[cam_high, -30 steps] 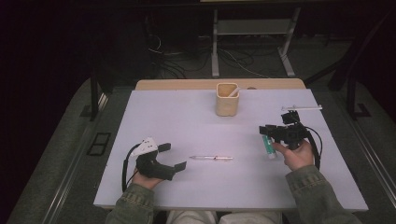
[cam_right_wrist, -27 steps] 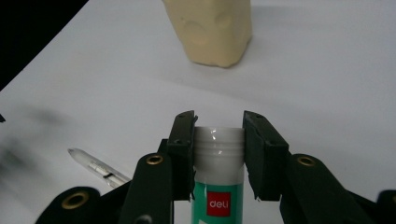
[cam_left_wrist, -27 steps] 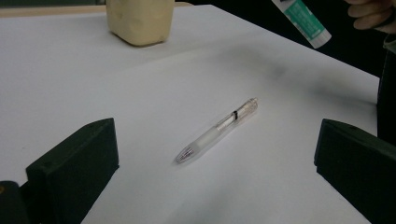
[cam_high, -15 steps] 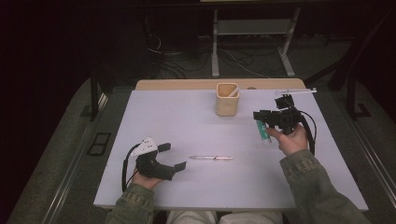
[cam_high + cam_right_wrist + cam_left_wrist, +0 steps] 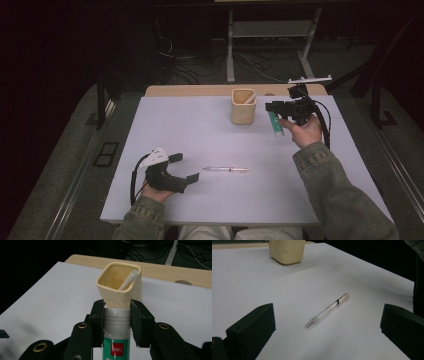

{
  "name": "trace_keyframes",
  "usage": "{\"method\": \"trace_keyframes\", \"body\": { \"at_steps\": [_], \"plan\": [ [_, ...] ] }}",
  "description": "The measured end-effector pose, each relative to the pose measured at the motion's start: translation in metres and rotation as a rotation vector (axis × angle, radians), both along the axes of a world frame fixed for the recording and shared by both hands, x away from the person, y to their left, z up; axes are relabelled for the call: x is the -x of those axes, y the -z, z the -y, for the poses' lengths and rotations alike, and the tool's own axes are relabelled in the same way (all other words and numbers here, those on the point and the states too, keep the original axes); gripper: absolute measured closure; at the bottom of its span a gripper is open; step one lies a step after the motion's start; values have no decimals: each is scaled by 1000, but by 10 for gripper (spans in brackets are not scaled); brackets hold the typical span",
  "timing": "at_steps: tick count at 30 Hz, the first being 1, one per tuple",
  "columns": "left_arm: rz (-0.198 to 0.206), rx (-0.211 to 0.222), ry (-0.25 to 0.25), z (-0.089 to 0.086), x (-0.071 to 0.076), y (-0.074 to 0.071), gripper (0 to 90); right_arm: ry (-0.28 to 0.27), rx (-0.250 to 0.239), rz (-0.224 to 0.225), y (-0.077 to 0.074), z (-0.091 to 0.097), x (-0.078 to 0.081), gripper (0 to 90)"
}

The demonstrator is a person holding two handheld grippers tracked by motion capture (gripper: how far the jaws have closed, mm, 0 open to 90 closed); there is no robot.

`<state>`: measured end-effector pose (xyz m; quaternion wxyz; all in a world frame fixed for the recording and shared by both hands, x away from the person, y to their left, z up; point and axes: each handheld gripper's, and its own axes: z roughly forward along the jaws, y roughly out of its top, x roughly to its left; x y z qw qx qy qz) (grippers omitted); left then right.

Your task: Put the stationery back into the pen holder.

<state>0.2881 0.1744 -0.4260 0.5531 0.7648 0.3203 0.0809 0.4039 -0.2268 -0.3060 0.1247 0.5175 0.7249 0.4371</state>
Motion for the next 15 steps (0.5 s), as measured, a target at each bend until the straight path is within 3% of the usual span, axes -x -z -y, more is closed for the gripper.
{"method": "trace_keyframes", "body": {
  "at_steps": [15],
  "plan": [
    [-1, 7, -1, -1, 0, 0, 0, -20, -18, 35, -14, -11, -26, 650]
  ]
}}
